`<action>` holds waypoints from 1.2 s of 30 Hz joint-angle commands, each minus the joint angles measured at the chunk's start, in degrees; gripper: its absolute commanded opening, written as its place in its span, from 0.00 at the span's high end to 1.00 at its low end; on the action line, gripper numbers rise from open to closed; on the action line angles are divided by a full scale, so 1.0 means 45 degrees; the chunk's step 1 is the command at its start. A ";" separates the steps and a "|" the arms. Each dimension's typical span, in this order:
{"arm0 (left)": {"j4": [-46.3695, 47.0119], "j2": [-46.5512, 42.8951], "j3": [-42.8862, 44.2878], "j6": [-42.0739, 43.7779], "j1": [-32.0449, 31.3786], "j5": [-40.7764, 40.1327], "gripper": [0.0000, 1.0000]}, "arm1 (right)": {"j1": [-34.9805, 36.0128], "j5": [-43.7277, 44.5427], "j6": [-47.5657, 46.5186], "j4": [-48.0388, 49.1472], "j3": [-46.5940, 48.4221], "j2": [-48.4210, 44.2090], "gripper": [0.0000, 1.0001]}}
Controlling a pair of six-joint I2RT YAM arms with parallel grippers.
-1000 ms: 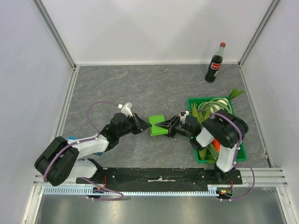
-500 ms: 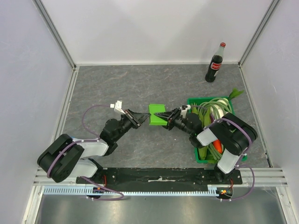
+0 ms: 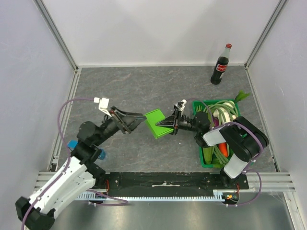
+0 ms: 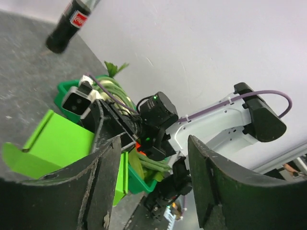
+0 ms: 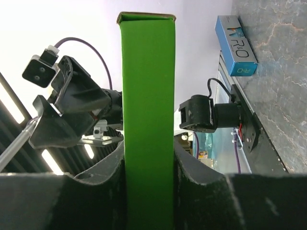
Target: Fold the paper box
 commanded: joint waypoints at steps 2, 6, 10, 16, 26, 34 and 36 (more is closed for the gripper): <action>-0.3251 -0.0957 0.0437 0.1818 0.1546 0.2179 0.35 | -0.0422 -0.1728 -0.0396 0.4872 0.0847 -0.0484 0.70; -0.1966 -0.0473 0.0202 0.2034 0.2016 0.3760 0.33 | -0.0461 -0.1981 -0.0123 0.4950 0.1179 -0.0855 0.69; -0.1961 0.0192 0.0533 0.2889 0.2192 0.3902 0.28 | -0.0441 -0.2683 0.0170 0.4970 0.1706 -0.1343 0.68; -0.2861 -0.0293 0.1159 0.4572 0.2525 0.3237 0.27 | -0.0519 -0.3720 -0.0061 0.4210 0.2078 -0.2046 0.65; 0.7099 0.1866 -0.2299 -0.3569 0.2351 0.4877 0.08 | -0.0500 -0.3155 -0.0063 0.4286 0.2723 -0.1852 0.63; 0.7532 0.2557 -0.1557 -0.4978 0.1803 0.3882 0.06 | -0.0383 -0.3115 -0.1408 0.3059 0.2470 -0.2163 0.62; 0.7120 0.2382 -0.1400 -0.4920 0.1724 0.3784 0.05 | -0.0246 -0.3096 -0.2439 0.1830 0.2489 -0.2319 0.62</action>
